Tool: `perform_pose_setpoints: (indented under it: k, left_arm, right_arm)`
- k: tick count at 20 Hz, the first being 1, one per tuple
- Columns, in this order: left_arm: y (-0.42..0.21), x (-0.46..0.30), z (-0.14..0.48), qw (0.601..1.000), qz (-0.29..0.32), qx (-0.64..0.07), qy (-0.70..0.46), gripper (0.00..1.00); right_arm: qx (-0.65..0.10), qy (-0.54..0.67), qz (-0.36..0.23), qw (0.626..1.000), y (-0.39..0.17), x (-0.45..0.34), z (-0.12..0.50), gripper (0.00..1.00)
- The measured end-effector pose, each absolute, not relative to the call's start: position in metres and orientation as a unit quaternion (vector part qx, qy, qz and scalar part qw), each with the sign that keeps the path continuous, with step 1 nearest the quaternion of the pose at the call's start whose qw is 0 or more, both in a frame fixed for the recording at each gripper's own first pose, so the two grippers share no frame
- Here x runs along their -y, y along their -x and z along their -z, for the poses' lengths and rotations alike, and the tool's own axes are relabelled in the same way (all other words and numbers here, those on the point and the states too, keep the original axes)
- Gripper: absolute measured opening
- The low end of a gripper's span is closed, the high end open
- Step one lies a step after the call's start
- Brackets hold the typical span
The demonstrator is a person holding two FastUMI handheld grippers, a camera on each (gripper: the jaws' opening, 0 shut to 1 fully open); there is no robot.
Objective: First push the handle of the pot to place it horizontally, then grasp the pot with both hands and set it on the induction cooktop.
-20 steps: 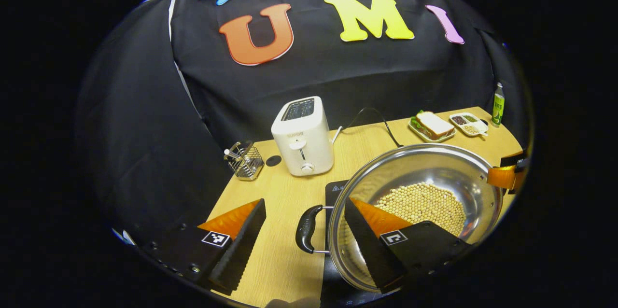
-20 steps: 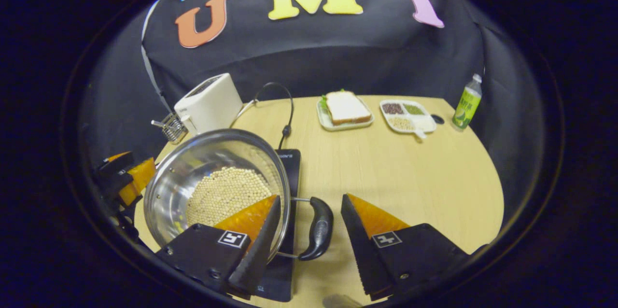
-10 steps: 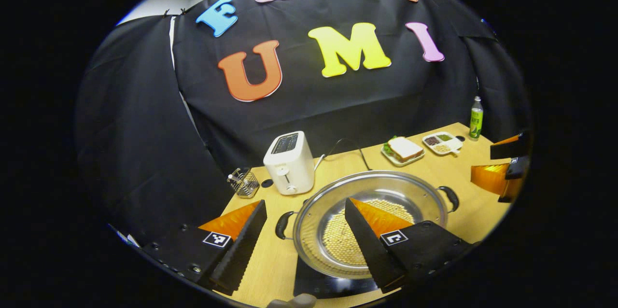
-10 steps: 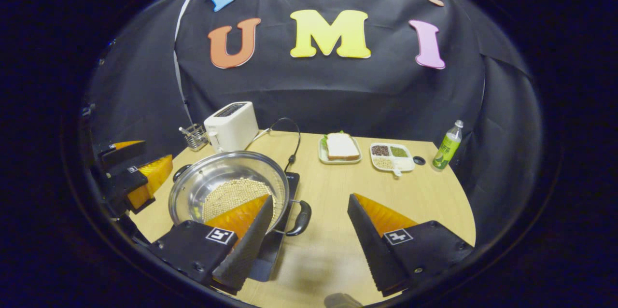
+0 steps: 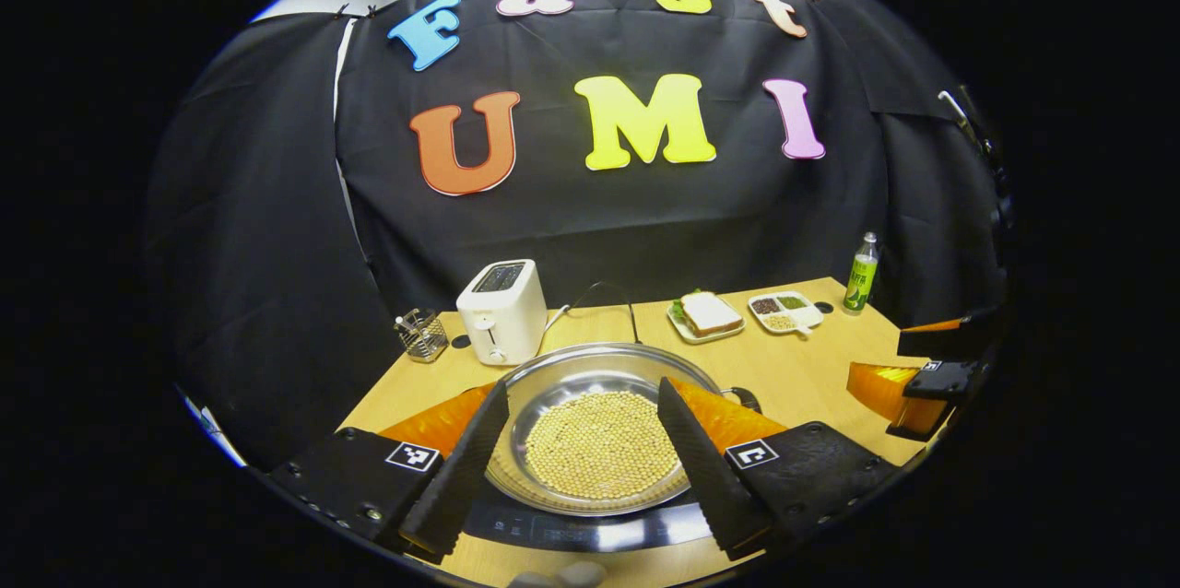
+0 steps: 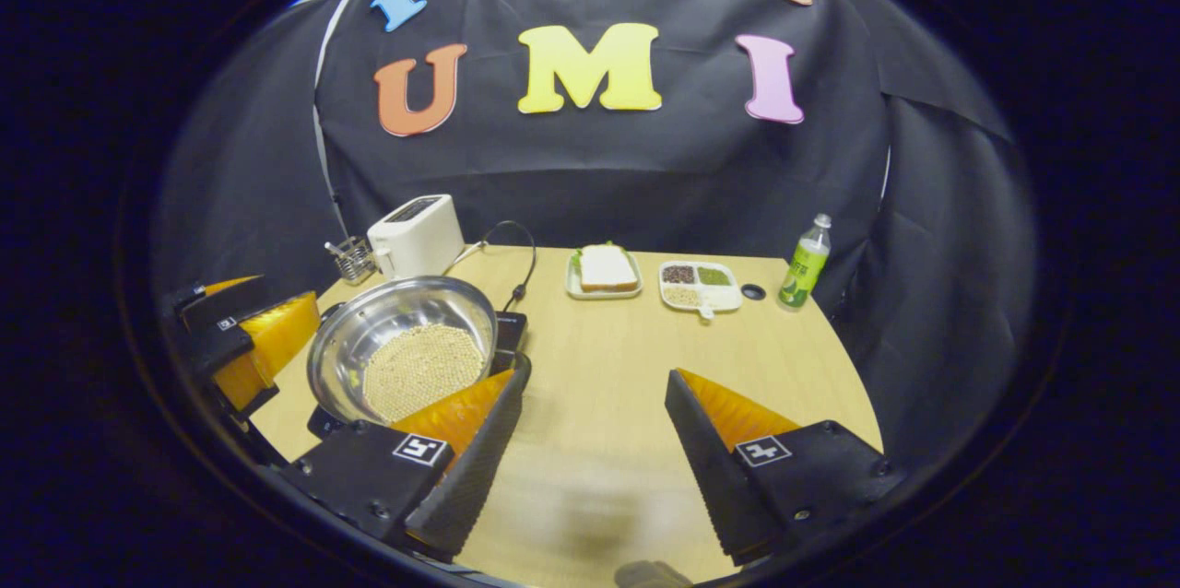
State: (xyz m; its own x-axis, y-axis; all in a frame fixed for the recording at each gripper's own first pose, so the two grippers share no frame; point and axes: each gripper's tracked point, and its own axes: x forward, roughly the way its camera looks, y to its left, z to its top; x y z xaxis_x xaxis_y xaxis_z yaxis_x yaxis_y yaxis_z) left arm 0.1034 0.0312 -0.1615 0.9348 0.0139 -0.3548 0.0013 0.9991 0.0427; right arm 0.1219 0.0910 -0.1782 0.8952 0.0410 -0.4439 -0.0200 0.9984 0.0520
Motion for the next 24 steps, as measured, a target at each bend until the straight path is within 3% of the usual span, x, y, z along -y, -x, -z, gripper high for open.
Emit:
perform_pose_setpoints:
  k: [11,15,24]
  left_arm:
    - [-0.045,0.020,-0.005,1.000,0.010,-0.025,-0.003,0.96]
    - [-0.033,0.031,-0.019,0.999,0.028,-0.013,0.011,0.96]
    - [-0.027,0.030,-0.016,0.999,0.031,-0.020,0.008,0.96]
  right_arm:
    - [-0.054,-0.043,0.035,0.997,-0.033,0.005,0.014,0.98]
    - [-0.006,-0.028,0.059,0.998,-0.007,0.024,-0.017,0.96]
    - [-0.009,-0.026,0.054,0.998,0.006,0.011,-0.018,1.00]
